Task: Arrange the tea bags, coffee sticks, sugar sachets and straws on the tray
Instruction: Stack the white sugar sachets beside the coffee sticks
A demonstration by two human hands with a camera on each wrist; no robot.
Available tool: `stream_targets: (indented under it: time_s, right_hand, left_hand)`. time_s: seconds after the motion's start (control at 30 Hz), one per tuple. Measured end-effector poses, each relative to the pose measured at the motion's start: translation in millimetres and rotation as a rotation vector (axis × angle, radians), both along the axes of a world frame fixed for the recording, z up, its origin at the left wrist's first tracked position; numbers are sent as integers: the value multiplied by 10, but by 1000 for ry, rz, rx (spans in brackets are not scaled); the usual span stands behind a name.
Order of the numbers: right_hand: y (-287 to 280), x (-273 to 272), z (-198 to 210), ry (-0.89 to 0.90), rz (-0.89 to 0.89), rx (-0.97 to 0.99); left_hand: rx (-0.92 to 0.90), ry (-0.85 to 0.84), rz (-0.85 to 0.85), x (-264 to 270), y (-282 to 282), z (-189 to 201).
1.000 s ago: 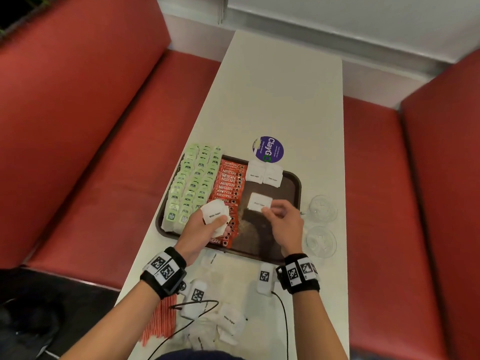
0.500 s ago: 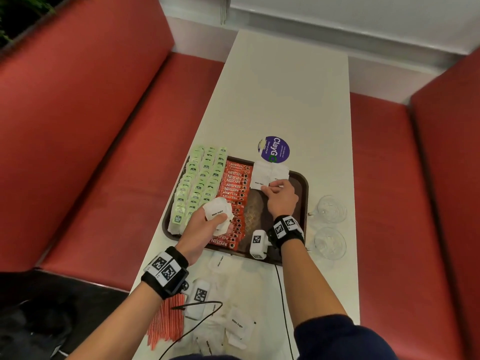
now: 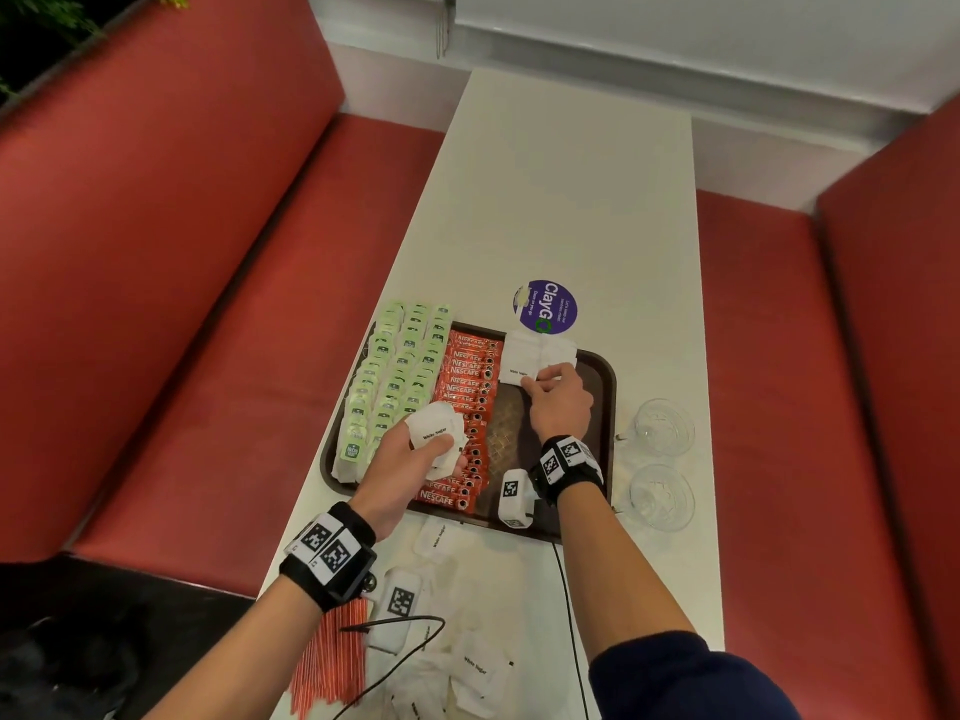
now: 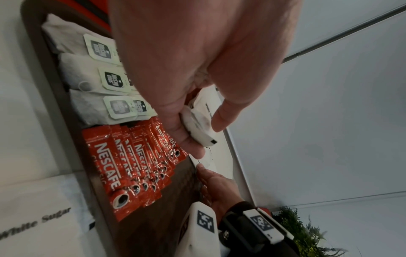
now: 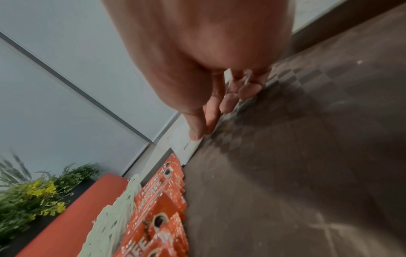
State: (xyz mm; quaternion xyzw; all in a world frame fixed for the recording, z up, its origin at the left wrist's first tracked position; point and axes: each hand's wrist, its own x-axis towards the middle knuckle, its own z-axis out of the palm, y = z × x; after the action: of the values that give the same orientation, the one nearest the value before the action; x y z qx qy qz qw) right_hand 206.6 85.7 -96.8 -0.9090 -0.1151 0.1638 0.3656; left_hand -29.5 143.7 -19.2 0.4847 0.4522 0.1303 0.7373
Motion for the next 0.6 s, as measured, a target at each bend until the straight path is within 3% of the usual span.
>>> stream_targets:
  time_s: [0.33,0.4,0.47,0.6]
  right_hand:
    - [11,-35,45,-84,41,-65]
    - [-17,-78,157,-95,37,20]
    - [-108,-196,394,11,71,190]
    - [-437,-515,845,304,318,387]
  left_hand:
    - [-92,-64,12,68,52,44]
    - [-61,-69,-18,92,53,88]
    - [-3,-70,-67,125,54,130]
    - [104,-58,-122,212,54,156]
